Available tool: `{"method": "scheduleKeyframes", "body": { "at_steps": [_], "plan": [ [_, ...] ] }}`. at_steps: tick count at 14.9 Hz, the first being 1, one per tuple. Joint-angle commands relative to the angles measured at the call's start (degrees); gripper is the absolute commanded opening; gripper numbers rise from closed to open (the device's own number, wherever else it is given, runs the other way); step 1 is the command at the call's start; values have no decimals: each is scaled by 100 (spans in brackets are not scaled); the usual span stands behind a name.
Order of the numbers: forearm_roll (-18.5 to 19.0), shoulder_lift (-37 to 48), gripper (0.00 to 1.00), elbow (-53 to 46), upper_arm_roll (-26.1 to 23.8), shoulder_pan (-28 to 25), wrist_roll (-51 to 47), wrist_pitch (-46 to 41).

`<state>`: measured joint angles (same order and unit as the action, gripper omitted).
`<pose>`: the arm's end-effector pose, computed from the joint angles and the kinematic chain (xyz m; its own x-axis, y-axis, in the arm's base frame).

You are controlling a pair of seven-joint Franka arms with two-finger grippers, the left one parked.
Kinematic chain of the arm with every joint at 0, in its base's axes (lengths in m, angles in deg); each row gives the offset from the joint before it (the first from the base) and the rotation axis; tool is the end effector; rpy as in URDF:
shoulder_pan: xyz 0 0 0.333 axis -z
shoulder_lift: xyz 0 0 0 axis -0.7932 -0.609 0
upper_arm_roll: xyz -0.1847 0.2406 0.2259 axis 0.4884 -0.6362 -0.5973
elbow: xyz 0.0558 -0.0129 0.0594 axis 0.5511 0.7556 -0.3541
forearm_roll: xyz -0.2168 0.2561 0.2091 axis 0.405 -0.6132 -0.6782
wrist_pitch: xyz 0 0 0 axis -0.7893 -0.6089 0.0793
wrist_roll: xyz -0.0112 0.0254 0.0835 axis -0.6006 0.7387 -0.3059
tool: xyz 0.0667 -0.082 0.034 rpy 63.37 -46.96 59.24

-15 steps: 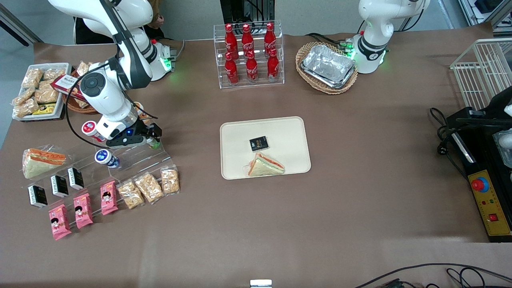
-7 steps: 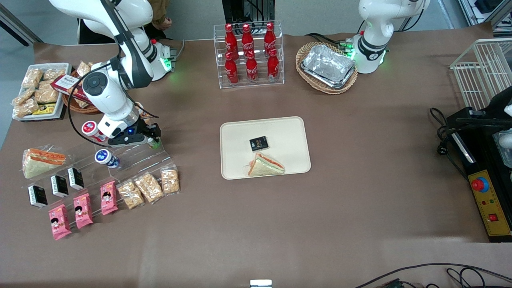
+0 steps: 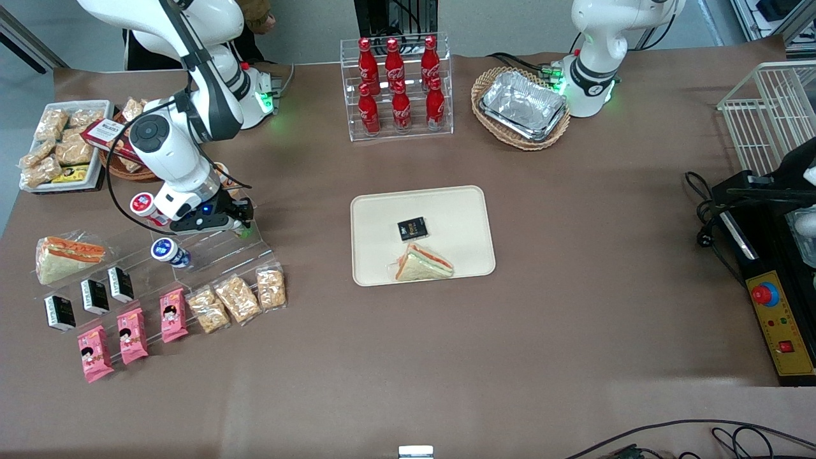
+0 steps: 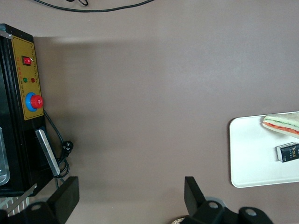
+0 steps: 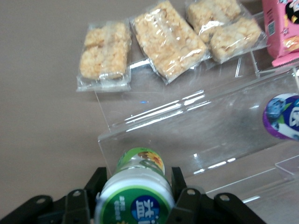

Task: Place green gum on tray
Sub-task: 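Lift the green-labelled bottle up out of the rack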

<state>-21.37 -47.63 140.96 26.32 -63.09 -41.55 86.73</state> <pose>0.4380 0.0814 0.3611 0.9916 0.0874 0.0951 0.0876 -0.9962 0.0024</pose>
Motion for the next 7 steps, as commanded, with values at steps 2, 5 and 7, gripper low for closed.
{"method": "scheduleKeyframes", "body": {
  "at_steps": [2, 5, 7],
  "plan": [
    [43, 195, 63, -1044, 23, 32, 41, -1542],
    [-27, 160, 63, -1905, 32, 41, 41, -2615],
    [-45, 125, 63, -2485, 23, 32, 32, -3257]
  ]
}}
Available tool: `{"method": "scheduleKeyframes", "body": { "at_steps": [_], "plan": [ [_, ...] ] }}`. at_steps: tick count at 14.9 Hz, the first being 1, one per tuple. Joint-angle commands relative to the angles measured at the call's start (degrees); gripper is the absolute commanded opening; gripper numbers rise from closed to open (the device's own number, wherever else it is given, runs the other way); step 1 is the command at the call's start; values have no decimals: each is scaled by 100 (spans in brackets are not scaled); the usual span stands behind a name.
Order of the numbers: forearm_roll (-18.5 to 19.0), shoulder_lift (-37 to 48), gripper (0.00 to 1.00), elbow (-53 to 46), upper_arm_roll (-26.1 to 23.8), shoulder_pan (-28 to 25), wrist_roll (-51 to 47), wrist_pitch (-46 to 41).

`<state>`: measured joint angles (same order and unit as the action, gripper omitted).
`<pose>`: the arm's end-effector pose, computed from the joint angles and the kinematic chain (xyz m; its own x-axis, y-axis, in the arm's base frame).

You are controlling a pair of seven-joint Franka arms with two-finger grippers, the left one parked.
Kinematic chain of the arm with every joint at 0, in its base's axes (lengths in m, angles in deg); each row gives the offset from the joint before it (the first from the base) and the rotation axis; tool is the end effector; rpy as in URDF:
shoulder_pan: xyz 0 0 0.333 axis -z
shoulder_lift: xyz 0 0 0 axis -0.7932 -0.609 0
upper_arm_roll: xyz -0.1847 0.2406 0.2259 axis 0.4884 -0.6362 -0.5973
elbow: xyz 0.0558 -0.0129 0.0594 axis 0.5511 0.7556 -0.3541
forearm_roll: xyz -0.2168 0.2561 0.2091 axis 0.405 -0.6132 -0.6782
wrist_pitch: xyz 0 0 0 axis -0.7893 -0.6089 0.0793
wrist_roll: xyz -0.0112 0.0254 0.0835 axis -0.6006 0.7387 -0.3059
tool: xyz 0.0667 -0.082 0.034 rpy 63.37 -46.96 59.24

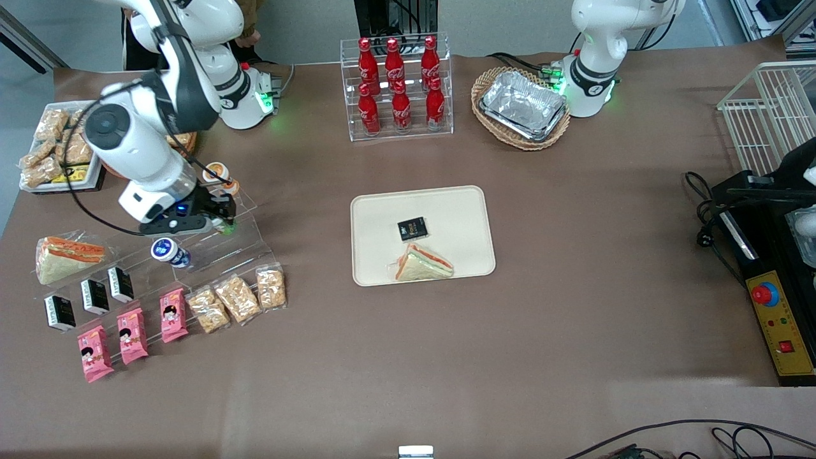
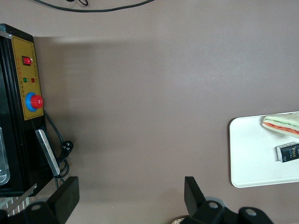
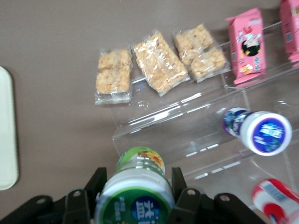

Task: Place green gum on tray
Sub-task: 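Lift the green-labelled bottle up out of the rack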

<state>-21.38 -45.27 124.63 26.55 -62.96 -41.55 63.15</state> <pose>0.4787 0.0844 0.4650 0.9971 0.0758 0.0109 0.0756 -0.9970 0.0160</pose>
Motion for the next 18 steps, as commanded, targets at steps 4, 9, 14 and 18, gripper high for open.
{"method": "scheduleKeyframes", "body": {
  "at_steps": [4, 9, 14, 18],
  "plan": [
    [-499, -260, 63, -2240, 8, 28, 32, -2454],
    [-641, -357, 63, -3026, -27, -33, -73, -3082],
    [-931, -453, 63, -3263, -71, -726, -1686, -3012],
    [-861, -857, 63, -3474, -62, -1763, -3567, -2749]
  ]
}}
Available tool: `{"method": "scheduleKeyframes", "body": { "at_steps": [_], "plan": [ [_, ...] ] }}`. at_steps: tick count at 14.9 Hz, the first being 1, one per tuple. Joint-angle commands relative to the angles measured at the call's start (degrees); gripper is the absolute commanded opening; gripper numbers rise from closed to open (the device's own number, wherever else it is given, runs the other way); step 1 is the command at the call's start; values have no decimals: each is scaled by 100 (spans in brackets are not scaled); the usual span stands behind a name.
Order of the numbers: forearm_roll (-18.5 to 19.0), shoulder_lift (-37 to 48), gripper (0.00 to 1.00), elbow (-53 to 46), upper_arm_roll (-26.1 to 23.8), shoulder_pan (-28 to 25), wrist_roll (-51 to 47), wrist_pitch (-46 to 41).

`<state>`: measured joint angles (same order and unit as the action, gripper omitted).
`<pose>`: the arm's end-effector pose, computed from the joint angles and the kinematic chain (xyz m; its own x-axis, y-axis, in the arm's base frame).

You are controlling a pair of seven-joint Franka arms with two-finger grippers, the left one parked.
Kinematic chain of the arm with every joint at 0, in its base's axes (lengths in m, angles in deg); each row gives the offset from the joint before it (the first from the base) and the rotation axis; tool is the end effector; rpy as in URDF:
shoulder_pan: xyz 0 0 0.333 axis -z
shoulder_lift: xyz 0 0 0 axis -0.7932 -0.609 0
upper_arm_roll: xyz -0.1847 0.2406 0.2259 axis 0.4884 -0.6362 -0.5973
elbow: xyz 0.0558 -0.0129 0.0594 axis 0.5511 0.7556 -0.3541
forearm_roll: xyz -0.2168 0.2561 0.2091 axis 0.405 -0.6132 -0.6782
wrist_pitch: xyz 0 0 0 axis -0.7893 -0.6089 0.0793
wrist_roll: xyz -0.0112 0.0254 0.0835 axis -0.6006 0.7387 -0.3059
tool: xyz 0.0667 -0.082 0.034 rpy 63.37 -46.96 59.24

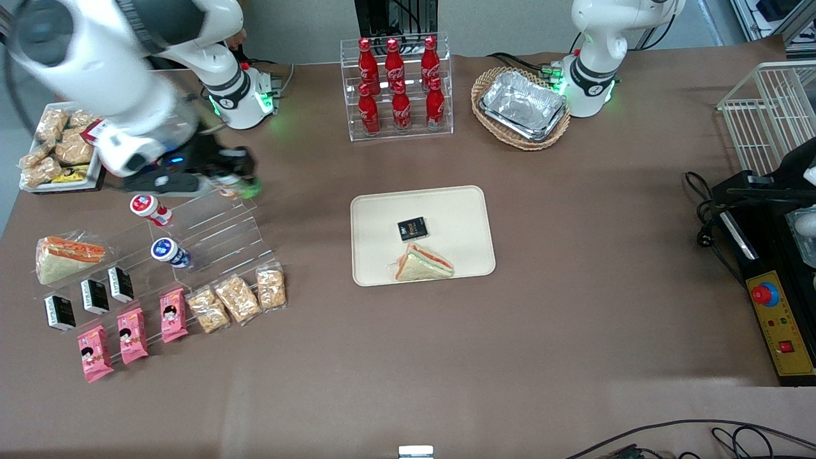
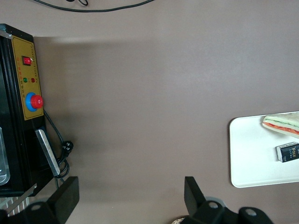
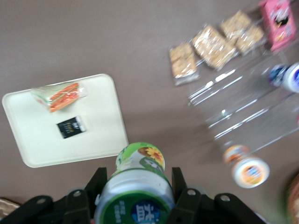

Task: Place green gum on tray
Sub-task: 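Carry the bottle with the right gripper over the cream tray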

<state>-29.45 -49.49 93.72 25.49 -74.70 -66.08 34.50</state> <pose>0.4888 0.2202 0.6403 0.9854 -0.1487 -0.0825 -0.1558 -0.9839 -0.0874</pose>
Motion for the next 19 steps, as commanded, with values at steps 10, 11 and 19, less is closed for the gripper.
{"method": "scheduleKeyframes", "body": {
  "at_steps": [10, 11, 19],
  "plan": [
    [-19, -980, 64, 1548, 54, -1698, -2901, 3206],
    [25, -1068, 64, 1777, 54, -1829, -2990, 3550],
    [1123, -2237, 64, 2200, 54, -2525, -4555, 5081]
  ]
}}
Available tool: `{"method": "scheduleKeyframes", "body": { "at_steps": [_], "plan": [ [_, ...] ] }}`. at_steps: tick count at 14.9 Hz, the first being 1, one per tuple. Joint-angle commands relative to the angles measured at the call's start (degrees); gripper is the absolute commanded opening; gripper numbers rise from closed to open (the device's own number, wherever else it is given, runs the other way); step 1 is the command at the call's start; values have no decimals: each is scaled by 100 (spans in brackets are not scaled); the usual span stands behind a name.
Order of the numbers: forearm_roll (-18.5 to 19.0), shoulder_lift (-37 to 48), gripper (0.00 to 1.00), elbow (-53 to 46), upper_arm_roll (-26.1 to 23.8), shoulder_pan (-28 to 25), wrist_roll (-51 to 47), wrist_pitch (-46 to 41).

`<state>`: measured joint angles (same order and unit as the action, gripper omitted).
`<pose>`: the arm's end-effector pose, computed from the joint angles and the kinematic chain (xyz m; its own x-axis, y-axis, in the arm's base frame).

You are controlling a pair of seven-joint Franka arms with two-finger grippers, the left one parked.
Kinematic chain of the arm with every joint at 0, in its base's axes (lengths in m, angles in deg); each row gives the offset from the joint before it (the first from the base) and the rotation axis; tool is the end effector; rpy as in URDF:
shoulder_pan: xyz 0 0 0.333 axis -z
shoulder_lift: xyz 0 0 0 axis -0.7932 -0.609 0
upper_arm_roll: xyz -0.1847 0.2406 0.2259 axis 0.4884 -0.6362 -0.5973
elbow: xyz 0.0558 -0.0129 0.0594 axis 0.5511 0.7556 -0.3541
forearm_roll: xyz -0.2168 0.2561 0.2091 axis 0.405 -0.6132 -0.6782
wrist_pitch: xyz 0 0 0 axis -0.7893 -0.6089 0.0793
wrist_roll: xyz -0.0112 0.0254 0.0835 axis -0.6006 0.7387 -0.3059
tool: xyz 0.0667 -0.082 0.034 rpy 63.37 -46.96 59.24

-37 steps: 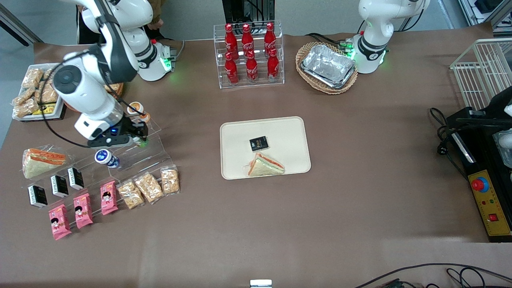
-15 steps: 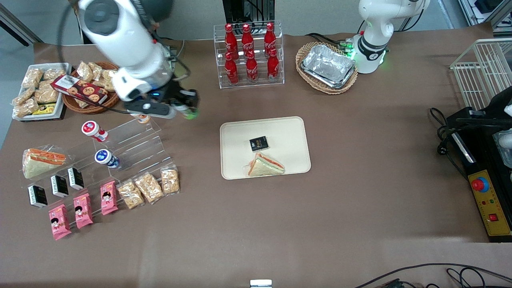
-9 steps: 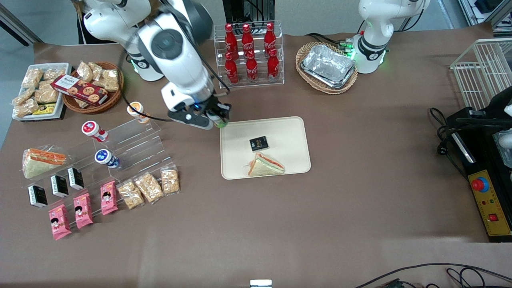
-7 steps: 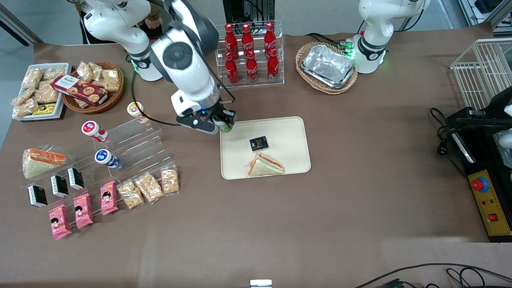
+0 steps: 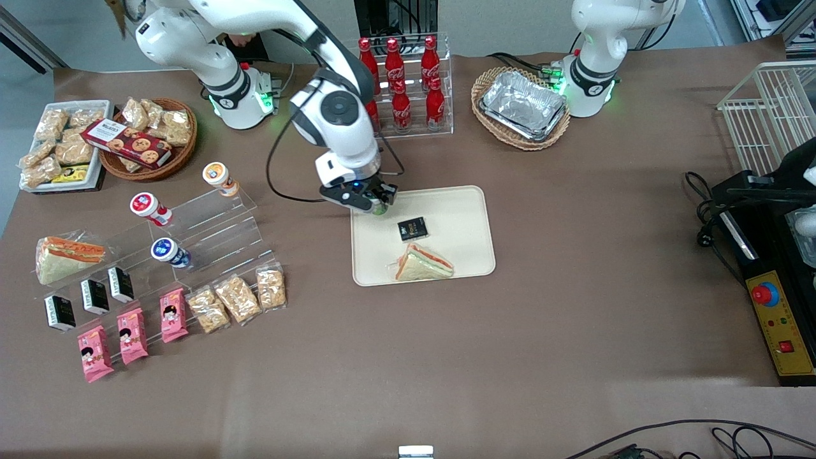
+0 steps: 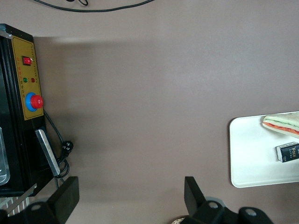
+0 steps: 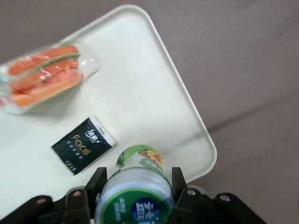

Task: Place green gum on tray
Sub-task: 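Lower the bottle onto the tray beside the black card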

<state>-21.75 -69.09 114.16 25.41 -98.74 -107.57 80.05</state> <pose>0.4112 0.4411 0.3451 0.9068 -0.4206 0.0276 -0.4182 -0.9060 -0.0658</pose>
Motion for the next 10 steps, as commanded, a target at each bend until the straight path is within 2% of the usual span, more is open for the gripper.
{"method": "scheduleKeyframes", "body": {
  "at_steps": [1, 7, 8, 9, 10],
  "plan": [
    [354, -374, 64, 226, 61, -129, -415, 702],
    [363, -770, 64, 227, 61, -199, -512, 1143],
    [363, -770, 70, 226, 70, -191, -512, 1161],
    [363, -770, 100, 226, 70, -182, -512, 1161],
    [363, -770, 100, 226, 70, -182, -512, 1161]
  ]
}}
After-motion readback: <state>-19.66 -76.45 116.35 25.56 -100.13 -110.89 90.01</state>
